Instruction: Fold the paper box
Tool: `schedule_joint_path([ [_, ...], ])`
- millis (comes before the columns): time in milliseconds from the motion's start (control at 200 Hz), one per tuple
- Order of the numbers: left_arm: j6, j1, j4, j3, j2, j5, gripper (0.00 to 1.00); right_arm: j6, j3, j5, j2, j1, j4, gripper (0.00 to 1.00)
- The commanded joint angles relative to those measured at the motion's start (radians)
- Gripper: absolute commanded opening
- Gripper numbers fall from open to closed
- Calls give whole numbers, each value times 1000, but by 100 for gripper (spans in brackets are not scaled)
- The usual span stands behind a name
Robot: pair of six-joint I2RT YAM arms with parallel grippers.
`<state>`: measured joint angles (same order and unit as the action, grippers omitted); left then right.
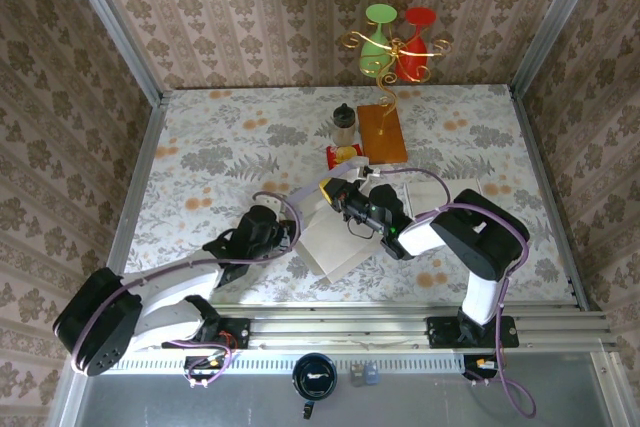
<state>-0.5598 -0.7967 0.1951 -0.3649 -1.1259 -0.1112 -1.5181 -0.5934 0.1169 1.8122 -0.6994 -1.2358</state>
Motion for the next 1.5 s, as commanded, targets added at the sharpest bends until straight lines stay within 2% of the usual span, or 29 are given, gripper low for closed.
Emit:
schedule_joint_path([
  [0,-23,-21,27,-44,-35,-74,32,3,24,9,30,-31,-6,0],
  [435,-91,-81,6,-101,-143,-233,30,-30,20,-14,31,-41,-23,0],
  [585,-103,-85,28,-120,-183,-235,23,-39,15,-11,37,-40,-23,0],
  [670,-104,-91,31,-133,-197,-240,15,-43,15,-14,35,-41,-21,0],
  [890,-107,-112,-16,-183,-230,-295,10,-55,-2,-16,27,-43,2,0],
  [1060,-125,-127,-84,-227,-247,-350,0,-65,-8,-28,20,-47,25,0],
  [1120,-119,-128,-104,-236,-245,-357,0,-68,-5,-38,9,-49,43,0],
  [1315,-80,-127,-150,-253,-232,-368,0,-35,11,-81,-130,-44,229,35],
  [1405,-37,-125,-156,-253,-221,-358,0,15,4,-87,-250,-30,423,46],
  [1495,23,-121,-150,-246,-201,-341,0,54,-6,-104,-398,-7,642,62],
])
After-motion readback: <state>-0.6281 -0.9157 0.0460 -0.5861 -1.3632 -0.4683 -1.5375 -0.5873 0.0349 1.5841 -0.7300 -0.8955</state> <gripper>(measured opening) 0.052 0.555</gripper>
